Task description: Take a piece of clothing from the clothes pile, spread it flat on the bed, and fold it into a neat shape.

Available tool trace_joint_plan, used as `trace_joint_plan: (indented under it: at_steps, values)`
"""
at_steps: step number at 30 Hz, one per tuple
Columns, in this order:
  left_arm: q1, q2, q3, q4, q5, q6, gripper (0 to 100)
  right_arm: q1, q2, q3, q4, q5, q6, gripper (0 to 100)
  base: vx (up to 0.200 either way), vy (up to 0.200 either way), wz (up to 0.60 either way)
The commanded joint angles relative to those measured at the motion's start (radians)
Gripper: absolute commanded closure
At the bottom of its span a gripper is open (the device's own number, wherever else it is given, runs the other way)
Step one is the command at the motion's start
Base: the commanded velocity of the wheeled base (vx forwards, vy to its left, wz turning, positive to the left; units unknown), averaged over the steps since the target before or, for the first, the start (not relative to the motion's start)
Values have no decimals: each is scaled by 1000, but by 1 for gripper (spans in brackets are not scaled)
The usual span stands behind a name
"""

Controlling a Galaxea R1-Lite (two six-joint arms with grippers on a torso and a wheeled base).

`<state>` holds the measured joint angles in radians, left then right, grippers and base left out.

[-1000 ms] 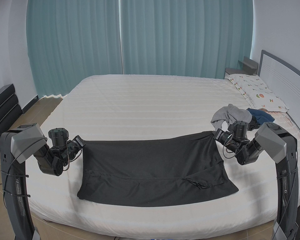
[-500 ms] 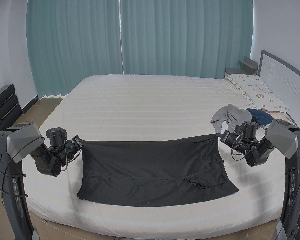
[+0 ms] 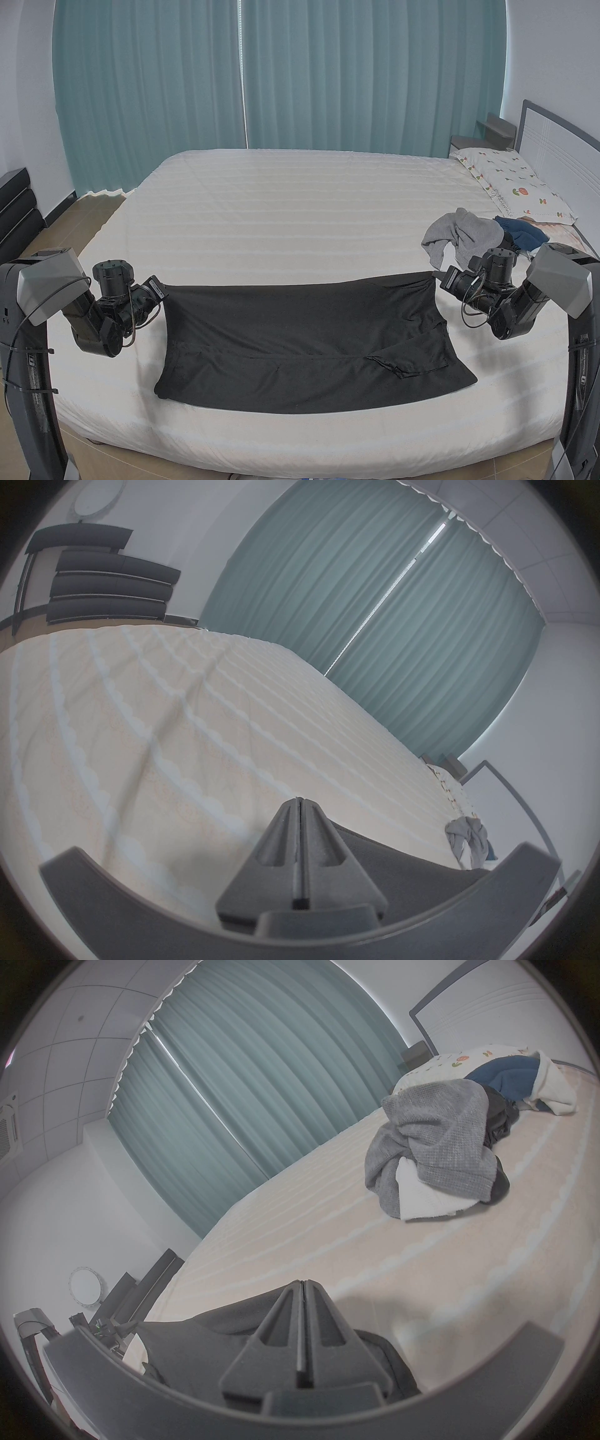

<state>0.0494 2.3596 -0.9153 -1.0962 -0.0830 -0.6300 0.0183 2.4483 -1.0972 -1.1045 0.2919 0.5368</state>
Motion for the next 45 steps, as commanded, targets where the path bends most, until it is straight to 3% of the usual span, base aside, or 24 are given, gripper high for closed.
trace_joint_plan:
  at_steps: [1, 7, 10, 13, 21, 25, 38, 39, 41, 42, 45]
  values:
    - [7, 1, 56, -39, 0, 50, 100, -6, -43, 60, 2, 18, -5, 100, 0, 0, 0]
    - [10, -5, 188, -188, 0, 124, 100, -9, -91, 160, 2, 53, -17, 100, 0, 0, 0]
    - [9, 7, 300, -284, -3, 228, 100, -14, -124, 243, -2, 87, -41, 100, 0, 0, 0]
    - [7, 24, 351, -318, -3, 270, 100, -21, -132, 292, -11, 92, -69, 100, 0, 0, 0]
    - [4, 63, 449, -406, 0, 308, 100, -40, -115, 396, -25, 96, -173, 100, 0, 0, 0]
    - [4, 69, 515, -429, -3, 322, 100, -40, -98, 415, -29, 93, -186, 100, 0, 0, 0]
    - [1, 104, 535, -447, 0, 335, 100, -54, -57, 436, -60, 98, -192, 100, 0, 0, 0]
    - [1, 106, 536, -447, 0, 335, 0, -54, -55, 439, -60, 96, -192, 100, 0, 0, 0]
    - [1, 106, 541, -447, 0, 335, 0, -52, -52, 438, -60, 96, -192, 100, 0, 0, 0]
    - [0, 104, 549, -447, 0, 335, 0, -54, -49, 438, -60, 96, -192, 0, 0, 0, 0]
    - [-5, 99, 550, -450, 2, 335, 0, -54, -54, 436, -61, 98, -189, 0, 0, 0, 0]
